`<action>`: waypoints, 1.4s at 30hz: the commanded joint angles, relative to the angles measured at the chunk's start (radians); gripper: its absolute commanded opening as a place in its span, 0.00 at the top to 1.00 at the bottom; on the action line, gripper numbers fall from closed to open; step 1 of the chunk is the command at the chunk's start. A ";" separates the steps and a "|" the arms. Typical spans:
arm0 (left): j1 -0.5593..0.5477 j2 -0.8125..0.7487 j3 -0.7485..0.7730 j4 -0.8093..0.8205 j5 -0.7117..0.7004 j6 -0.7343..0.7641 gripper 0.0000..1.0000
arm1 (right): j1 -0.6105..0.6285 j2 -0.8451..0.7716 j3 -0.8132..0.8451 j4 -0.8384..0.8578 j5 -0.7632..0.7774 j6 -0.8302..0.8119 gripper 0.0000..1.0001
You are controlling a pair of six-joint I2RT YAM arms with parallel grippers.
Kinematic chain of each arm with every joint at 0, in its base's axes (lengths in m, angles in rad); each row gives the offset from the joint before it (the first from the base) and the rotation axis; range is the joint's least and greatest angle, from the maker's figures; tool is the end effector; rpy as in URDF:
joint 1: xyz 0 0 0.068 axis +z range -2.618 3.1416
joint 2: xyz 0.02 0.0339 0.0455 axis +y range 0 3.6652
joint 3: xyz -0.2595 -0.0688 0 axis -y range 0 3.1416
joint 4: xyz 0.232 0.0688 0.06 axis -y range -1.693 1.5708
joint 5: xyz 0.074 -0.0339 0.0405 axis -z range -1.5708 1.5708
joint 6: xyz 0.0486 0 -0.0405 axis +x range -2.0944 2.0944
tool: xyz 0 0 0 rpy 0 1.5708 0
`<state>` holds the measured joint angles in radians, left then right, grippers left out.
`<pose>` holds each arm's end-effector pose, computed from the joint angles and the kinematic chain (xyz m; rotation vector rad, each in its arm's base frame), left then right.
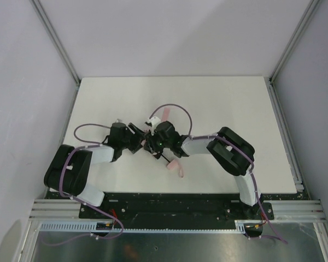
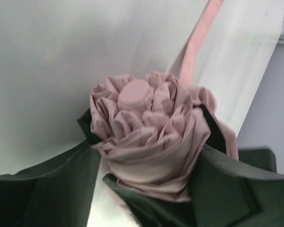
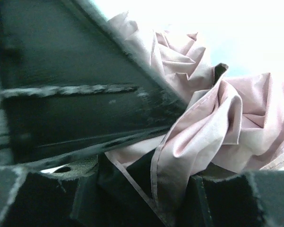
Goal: Put away the umbrella
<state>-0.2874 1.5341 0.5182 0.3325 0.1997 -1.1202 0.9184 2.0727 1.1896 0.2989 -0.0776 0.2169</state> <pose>0.2639 -0.0881 0.1304 -0.8753 2.2645 -0.9311 0.2645 0.3524 0.1323 -0.8160 2.0939 0.7230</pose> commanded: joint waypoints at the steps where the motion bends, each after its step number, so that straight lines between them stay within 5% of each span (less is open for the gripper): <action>1: 0.004 -0.080 -0.035 -0.071 0.149 0.105 0.20 | -0.073 0.127 -0.126 -0.088 -0.390 0.191 1.00; 8: 0.029 -0.123 -0.134 -0.002 0.218 0.011 0.01 | -0.167 0.159 -0.143 0.125 -0.661 0.388 1.00; 18: 0.052 0.008 -0.131 0.037 0.268 -0.084 0.01 | -0.187 0.138 -0.188 0.323 -0.784 0.547 1.00; 28: 0.010 0.038 -0.208 0.043 0.270 -0.225 0.05 | -0.151 0.102 -0.201 0.539 -0.729 0.672 1.00; 37: -0.007 0.086 -0.123 0.043 0.276 -0.160 0.14 | -0.080 -0.035 -0.198 0.308 -0.581 0.395 1.00; 42: -0.014 0.067 -0.087 0.050 0.268 -0.117 0.23 | -0.083 -0.041 -0.183 0.267 -0.632 0.365 1.00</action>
<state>-0.2573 1.5749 0.4152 0.4858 0.4927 -1.3098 0.7769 2.0621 0.9852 0.6102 -0.6380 0.6491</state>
